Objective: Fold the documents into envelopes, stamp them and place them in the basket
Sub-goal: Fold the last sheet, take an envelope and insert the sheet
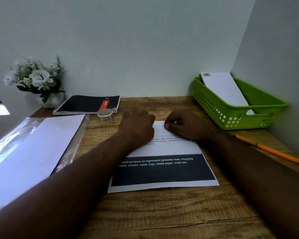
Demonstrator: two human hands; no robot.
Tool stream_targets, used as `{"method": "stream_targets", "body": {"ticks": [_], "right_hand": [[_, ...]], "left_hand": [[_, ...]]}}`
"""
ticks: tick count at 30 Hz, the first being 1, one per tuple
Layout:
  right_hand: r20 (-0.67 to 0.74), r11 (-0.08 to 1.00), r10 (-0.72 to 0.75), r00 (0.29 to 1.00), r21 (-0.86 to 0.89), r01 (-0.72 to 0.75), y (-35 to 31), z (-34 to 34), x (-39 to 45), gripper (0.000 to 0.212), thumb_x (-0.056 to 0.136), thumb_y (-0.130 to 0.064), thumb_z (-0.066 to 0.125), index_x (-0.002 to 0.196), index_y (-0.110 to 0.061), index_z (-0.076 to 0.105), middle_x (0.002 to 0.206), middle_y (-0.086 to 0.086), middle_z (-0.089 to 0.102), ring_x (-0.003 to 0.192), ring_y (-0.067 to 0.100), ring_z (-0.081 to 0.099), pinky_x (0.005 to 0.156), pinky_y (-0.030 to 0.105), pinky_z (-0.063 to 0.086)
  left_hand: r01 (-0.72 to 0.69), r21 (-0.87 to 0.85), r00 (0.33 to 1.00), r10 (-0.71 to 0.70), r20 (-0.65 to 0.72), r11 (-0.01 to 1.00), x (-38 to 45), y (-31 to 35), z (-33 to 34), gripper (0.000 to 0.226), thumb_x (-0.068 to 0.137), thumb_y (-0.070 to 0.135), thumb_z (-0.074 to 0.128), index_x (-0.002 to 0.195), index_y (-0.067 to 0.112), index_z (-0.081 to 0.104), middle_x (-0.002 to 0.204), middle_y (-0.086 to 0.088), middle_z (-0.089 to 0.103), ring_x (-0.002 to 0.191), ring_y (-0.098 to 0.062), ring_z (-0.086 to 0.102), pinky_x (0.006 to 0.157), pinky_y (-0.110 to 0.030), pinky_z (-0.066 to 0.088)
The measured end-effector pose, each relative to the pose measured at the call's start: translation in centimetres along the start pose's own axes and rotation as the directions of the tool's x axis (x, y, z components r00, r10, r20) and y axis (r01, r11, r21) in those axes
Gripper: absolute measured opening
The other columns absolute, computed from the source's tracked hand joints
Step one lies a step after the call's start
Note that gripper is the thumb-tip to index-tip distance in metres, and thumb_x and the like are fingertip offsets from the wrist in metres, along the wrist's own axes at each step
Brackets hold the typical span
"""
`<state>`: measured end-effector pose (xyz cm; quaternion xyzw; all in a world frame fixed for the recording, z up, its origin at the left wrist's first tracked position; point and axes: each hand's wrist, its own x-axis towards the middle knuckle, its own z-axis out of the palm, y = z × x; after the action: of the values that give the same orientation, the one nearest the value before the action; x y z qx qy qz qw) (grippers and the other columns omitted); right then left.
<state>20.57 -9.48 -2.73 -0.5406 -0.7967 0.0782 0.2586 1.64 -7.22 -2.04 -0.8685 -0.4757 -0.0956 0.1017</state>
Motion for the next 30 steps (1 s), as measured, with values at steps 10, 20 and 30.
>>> {"method": "stream_targets", "body": {"ticks": [10, 20, 30], "right_hand": [[-0.026, 0.981, -0.02, 0.999, -0.195, 0.015, -0.5, 2.3, 1.4, 0.026, 0.089, -0.017, 0.055, 0.111, -0.015, 0.067, 0.105, 0.006, 0.063, 0.101, 0.022, 0.057, 0.087, 0.03, 0.039], [-0.016, 0.939, 0.06, 0.998, -0.339, -0.062, -0.5, 1.3, 1.2, 0.021, 0.089, -0.023, 0.051, 0.094, -0.011, 0.067, 0.099, 0.01, 0.062, 0.093, 0.027, 0.057, 0.078, 0.031, 0.041], [-0.226, 0.859, 0.168, 0.96, -0.445, -0.255, 0.1, -0.1, 0.2, 0.018, 0.085, -0.019, 0.051, 0.081, -0.01, 0.067, 0.092, 0.01, 0.069, 0.082, 0.028, 0.063, 0.067, 0.026, 0.04]], "left_hand": [[0.034, -0.15, 0.999, -0.036, -0.011, 0.988, 1.0, 1.4, 1.0, 0.031, 0.093, 0.012, 0.04, 0.118, 0.009, 0.059, 0.121, -0.013, 0.052, 0.115, -0.031, 0.046, 0.091, -0.04, 0.041], [0.023, -0.132, 0.999, -0.026, -0.021, 0.991, 1.0, 1.3, 0.7, 0.023, 0.093, 0.006, 0.04, 0.109, 0.008, 0.057, 0.117, -0.014, 0.055, 0.109, -0.032, 0.051, 0.087, -0.039, 0.042], [-0.004, -0.113, 1.0, 0.001, -0.03, 0.994, 0.4, 1.5, 0.6, 0.036, 0.091, 0.008, 0.042, 0.123, 0.02, 0.053, 0.127, -0.009, 0.048, 0.115, -0.033, 0.047, 0.087, -0.044, 0.043]]}}
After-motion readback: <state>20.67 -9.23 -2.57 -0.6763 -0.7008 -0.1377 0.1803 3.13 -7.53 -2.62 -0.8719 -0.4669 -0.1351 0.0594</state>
